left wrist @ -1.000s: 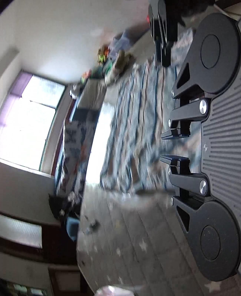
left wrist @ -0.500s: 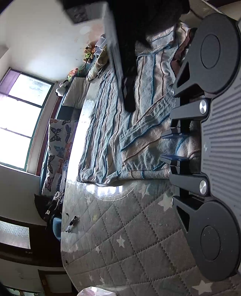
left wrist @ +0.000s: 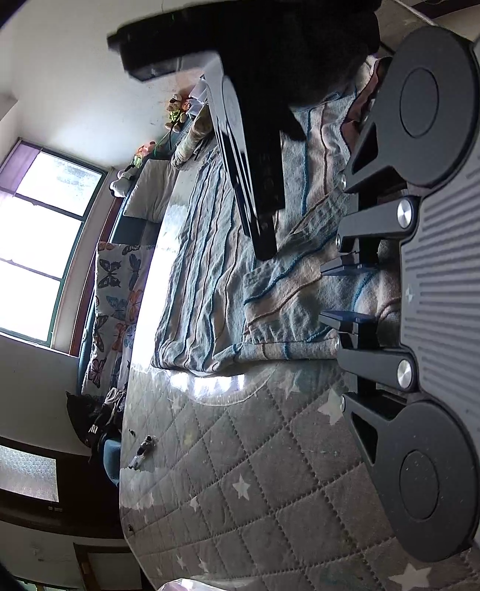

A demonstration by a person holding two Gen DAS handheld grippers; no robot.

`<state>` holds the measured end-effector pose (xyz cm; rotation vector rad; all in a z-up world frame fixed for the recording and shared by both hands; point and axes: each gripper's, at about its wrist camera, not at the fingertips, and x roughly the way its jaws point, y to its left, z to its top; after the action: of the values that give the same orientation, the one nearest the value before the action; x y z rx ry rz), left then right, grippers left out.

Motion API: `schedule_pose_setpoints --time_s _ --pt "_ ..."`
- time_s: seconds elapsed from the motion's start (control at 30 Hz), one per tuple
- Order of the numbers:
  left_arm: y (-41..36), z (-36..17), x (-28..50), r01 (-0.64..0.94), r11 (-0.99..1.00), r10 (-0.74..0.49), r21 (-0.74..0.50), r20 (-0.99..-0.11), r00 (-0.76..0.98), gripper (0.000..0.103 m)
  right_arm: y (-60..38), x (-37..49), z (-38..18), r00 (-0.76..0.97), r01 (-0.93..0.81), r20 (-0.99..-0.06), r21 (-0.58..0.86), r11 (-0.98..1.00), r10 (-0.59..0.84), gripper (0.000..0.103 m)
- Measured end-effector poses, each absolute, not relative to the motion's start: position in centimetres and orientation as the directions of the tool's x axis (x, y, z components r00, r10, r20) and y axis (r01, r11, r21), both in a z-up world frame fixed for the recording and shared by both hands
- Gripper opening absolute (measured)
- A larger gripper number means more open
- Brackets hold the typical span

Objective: Fold clothes

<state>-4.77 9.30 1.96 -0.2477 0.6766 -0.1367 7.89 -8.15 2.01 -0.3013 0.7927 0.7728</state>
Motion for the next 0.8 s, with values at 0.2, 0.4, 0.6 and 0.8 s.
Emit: schedule_pose_setpoints --time_s 0.2,0.4,0.6,0.8 --pt "8.9 2.0 -4.6 0.043 0.964 -0.199 -0.263 -0.603 0.773 0.031 -8.8 6.7 2.0 0.398 -0.763 -0.751 0.048 0.644 0.528 0.032" --pt "8.4 2.2 -4.6 0.04 0.968 -0.188 -0.248 -0.612 0.769 0.037 -10.1 5.1 2.1 0.411 -0.768 -0.758 0.011 0.64 0.506 0.032" --pt "7.8 2.9 -4.6 0.038 0.973 -0.171 -0.226 -0.604 0.778 0.042 -11.7 3.4 2.6 0.41 -0.784 -0.754 -0.005 0.62 0.512 0.032" --pt "7.2 2.9 -4.4 0.035 0.979 -0.155 -0.201 -0.622 0.767 0.043 -13.2 2.2 2.2 0.424 -0.775 -0.759 -0.022 0.631 0.494 0.032"
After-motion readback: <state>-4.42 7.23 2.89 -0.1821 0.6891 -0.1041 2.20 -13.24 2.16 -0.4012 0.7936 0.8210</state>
